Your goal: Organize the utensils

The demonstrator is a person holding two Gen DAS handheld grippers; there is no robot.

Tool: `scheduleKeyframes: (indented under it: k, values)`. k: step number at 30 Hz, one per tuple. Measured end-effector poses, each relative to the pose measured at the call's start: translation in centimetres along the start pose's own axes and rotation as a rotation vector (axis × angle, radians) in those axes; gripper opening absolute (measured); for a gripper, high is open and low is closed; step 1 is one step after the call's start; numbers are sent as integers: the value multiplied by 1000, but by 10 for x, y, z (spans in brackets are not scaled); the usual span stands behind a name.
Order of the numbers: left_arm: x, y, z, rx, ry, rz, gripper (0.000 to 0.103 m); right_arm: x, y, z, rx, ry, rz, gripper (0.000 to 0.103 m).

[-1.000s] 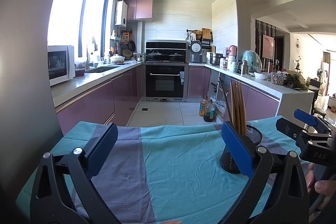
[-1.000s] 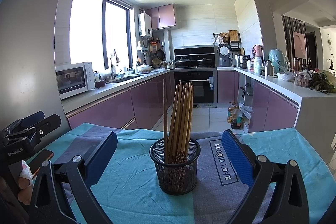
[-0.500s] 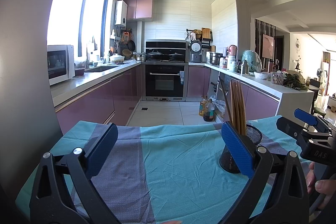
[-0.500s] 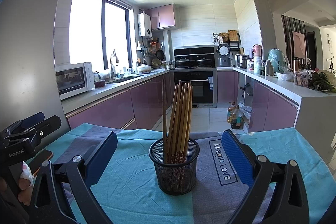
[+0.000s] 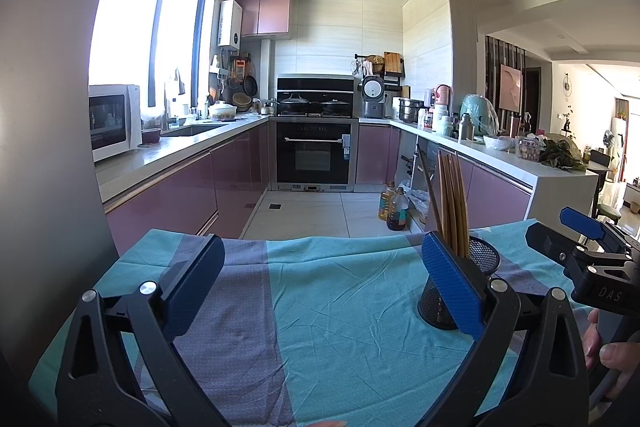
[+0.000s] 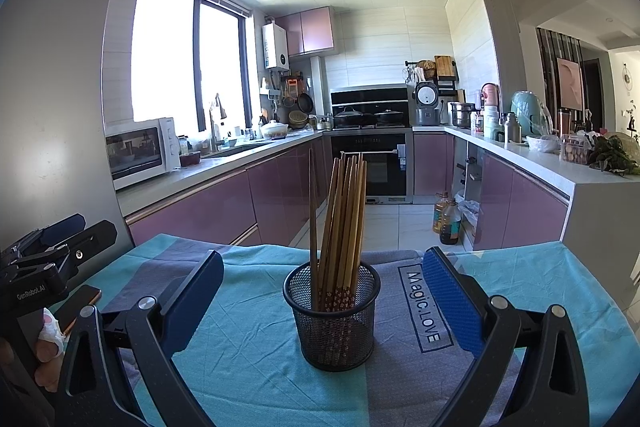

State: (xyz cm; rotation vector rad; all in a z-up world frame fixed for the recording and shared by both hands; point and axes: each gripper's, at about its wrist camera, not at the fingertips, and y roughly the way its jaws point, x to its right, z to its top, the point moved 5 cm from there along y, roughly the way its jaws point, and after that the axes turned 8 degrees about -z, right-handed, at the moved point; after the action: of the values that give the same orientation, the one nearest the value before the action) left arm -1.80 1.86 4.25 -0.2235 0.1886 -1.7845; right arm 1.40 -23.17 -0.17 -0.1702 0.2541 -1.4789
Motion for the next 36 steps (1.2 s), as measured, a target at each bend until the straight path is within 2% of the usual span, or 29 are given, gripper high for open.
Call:
scheduleKeyframes:
  k: [32,36]
  values:
    - [4,1,-7,-2,6,-5,97,-1,3,-6,-7,5,4,96]
    - [-1,3,-12,-7,9,15,97,-1,5,-7,-10,6,2,96]
